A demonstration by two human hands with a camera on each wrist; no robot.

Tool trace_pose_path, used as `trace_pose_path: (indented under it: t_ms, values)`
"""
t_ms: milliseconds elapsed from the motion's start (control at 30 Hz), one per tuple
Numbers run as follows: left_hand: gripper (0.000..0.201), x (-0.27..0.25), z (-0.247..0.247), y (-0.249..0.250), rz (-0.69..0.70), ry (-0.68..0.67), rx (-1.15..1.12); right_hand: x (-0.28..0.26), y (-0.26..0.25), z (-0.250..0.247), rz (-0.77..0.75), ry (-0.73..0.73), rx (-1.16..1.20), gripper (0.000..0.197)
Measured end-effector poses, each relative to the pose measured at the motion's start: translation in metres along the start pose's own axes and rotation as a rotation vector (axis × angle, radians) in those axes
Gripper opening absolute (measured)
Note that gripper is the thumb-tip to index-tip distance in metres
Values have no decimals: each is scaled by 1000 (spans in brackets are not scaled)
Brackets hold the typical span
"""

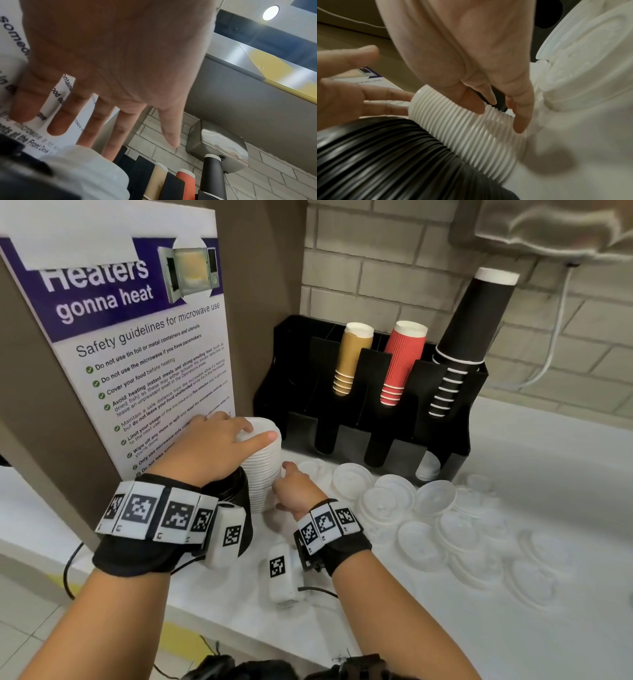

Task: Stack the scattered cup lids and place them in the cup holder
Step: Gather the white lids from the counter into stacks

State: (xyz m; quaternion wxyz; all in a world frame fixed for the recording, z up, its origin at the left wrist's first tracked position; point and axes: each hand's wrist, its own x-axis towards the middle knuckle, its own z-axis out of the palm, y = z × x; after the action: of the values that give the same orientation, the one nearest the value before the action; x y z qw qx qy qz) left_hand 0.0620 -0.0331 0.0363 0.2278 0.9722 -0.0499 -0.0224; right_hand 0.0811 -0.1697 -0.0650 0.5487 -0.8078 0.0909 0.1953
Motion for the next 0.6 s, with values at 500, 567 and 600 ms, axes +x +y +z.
trace_pose_path:
  t_ms: [500, 567, 600]
  values:
    - [60, 0, -2, 4, -2, 36, 9, -26, -22, -66, -188, 169, 276, 56]
    - [56, 1, -3, 11, 71, 100, -30, -38, -34, -110, -258, 316, 351, 46]
    - [50, 2, -4, 16, 130, 139, -82, -41, -36, -133, -280, 414, 379, 41]
